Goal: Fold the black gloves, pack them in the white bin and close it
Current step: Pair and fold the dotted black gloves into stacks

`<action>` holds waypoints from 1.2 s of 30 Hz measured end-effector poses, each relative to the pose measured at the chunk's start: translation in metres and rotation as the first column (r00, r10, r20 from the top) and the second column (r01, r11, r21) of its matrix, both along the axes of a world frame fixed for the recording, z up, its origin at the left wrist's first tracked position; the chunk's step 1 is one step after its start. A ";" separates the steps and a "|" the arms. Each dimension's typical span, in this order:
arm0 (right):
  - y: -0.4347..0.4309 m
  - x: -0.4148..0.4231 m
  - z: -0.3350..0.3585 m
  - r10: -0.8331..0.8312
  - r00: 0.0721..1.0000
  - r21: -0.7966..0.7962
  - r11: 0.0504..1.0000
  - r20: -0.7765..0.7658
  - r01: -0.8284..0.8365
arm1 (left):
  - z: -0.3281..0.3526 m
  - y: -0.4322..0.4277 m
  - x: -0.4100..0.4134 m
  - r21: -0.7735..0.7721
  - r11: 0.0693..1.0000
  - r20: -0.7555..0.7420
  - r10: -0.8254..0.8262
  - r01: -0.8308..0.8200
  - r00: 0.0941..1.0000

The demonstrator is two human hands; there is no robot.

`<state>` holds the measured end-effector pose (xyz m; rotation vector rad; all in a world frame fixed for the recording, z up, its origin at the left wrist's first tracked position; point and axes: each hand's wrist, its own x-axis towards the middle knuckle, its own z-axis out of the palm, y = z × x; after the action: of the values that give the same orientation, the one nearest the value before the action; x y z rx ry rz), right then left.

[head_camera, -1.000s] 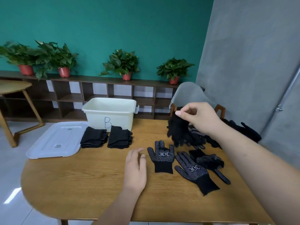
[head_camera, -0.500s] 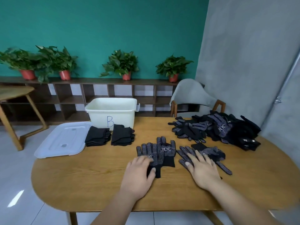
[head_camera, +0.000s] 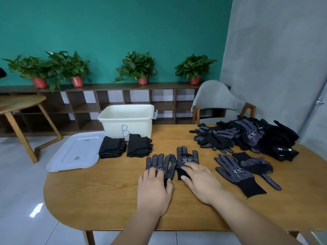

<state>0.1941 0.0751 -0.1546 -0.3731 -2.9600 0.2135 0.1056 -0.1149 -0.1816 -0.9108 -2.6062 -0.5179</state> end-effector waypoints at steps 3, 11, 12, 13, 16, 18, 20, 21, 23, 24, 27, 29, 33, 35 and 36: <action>0.001 -0.007 -0.002 -0.038 0.990 0.018 0.999 -0.136 0.041 | 0.000 0.000 -0.001 0.045 0.998 0.009 -0.038 0.037 0.999; 0.018 -0.024 0.000 -0.197 0.979 0.016 0.980 -0.055 0.198 | 0.004 0.003 -0.005 -0.068 0.913 0.098 -0.394 0.401 0.914; 0.021 -0.027 0.001 -0.240 0.970 0.004 0.971 -0.034 0.240 | 0.005 0.002 -0.005 -0.078 0.913 0.098 -0.392 0.400 0.915; 0.024 -0.029 0.001 -0.266 0.964 -0.012 0.964 -0.008 0.266 | 0.005 0.002 -0.005 -0.086 0.913 0.100 -0.391 0.399 0.915; 0.027 -0.032 0.001 -0.280 0.955 -0.064 0.956 0.100 0.287 | 0.006 0.001 -0.004 -0.086 0.916 0.103 -0.384 0.393 0.918; 0.028 -0.031 0.001 -0.308 0.945 -0.035 0.949 0.113 0.314 | 0.006 0.000 -0.003 -0.086 0.918 0.106 -0.379 0.388 0.919; 0.024 -0.029 0.002 -0.313 0.946 -0.002 0.949 0.081 0.314 | 0.007 0.000 -0.002 -0.082 0.918 0.098 -0.379 0.387 0.920; 0.020 -0.028 0.003 -0.283 0.955 -0.004 0.959 0.084 0.285 | 0.008 0.001 -0.001 -0.071 0.923 0.089 -0.372 0.378 0.924; 0.009 -0.027 0.001 -0.186 0.971 -0.026 0.981 0.151 0.192 | 0.009 0.001 0.000 -0.032 0.945 0.070 -0.323 0.326 0.944; 0.004 -0.024 -0.001 -0.150 0.971 -0.028 0.987 0.186 0.158 | 0.009 0.001 0.000 -0.016 0.959 0.063 -0.283 0.284 0.957; -0.004 -0.011 -0.003 -0.134 0.972 -0.018 0.990 0.193 0.140 | 0.006 0.000 0.000 -0.018 0.990 0.075 -0.136 0.138 0.988; -0.006 0.000 0.003 -0.176 0.972 0.003 0.984 0.157 0.178 | 0.004 0.001 0.000 -0.056 0.995 0.084 -0.077 0.082 0.994; -0.011 0.001 0.012 -0.258 0.966 0.091 0.962 0.001 0.257 | 0.004 0.003 -0.001 -0.039 0.998 0.024 -0.050 0.050 0.998; -0.011 -0.006 0.007 -0.260 0.963 0.057 0.965 0.063 0.257 | 0.004 0.002 0.000 -0.029 0.998 0.022 -0.052 0.052 0.998; -0.011 -0.009 0.002 -0.261 0.958 0.029 0.965 0.121 0.260 | 0.005 0.001 0.001 -0.034 0.998 0.036 -0.058 0.059 0.998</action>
<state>0.1852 0.0646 -0.1524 -0.7952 -2.9875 0.1443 0.1062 -0.1136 -0.1763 -1.0011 -2.6341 -0.5089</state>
